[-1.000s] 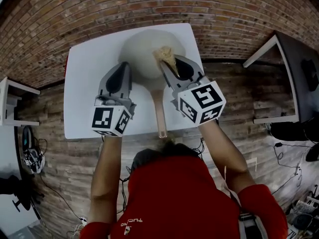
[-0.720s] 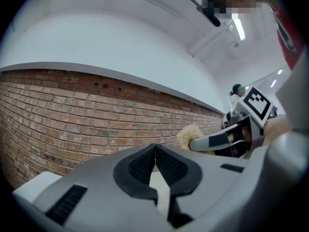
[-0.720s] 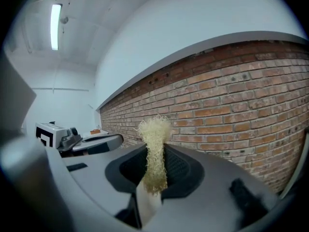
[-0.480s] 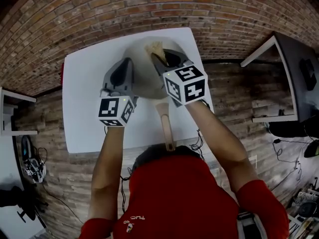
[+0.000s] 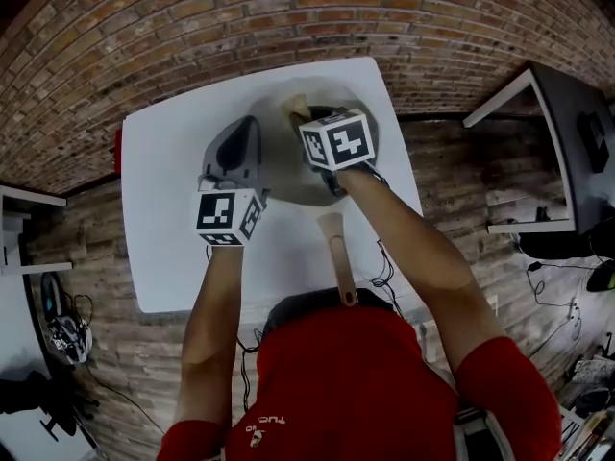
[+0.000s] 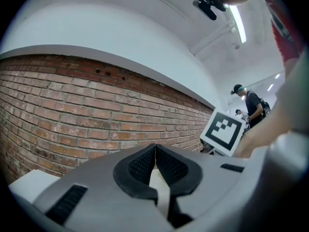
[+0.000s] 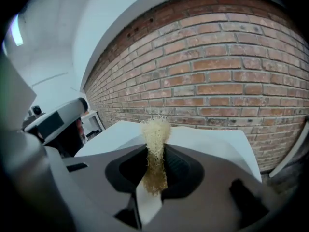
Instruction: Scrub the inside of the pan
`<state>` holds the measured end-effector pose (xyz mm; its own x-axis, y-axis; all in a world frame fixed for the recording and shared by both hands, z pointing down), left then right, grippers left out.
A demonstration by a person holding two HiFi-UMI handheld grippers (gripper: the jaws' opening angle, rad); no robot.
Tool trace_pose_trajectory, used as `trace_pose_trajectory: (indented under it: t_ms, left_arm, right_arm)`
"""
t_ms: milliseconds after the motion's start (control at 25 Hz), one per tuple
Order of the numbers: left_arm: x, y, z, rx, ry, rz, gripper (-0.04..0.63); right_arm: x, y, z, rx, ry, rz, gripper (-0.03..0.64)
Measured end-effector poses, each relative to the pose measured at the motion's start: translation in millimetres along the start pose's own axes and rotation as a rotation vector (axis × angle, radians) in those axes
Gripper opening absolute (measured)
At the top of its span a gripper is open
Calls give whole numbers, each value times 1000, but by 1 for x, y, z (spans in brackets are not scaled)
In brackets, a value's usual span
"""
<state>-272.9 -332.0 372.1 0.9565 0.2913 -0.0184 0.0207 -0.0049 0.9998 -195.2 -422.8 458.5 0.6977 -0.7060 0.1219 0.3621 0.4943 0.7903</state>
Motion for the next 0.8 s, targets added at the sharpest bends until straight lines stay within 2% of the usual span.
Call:
trace_pose_trajectory:
  t_ms: [400,800]
  left_arm:
    - [-16,17,-1,-22,-13,-28,15]
    - [-17,23,-6,-34,-23,-38,15]
  right_arm:
    - [-7,32,59,-199,39,-40,87]
    - [-8,57,85,-283,34,-79,87]
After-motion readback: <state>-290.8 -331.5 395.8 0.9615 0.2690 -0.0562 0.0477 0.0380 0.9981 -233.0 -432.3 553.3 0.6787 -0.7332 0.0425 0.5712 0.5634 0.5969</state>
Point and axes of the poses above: the fingertips, and each gripper's own axes: z forward along the fingers, x to its right, y out of its underside, the point moved 3 cm from there along -z, backward along the fingers, and after that the axes turned 8 degrees about y, right-handed, at the moved point
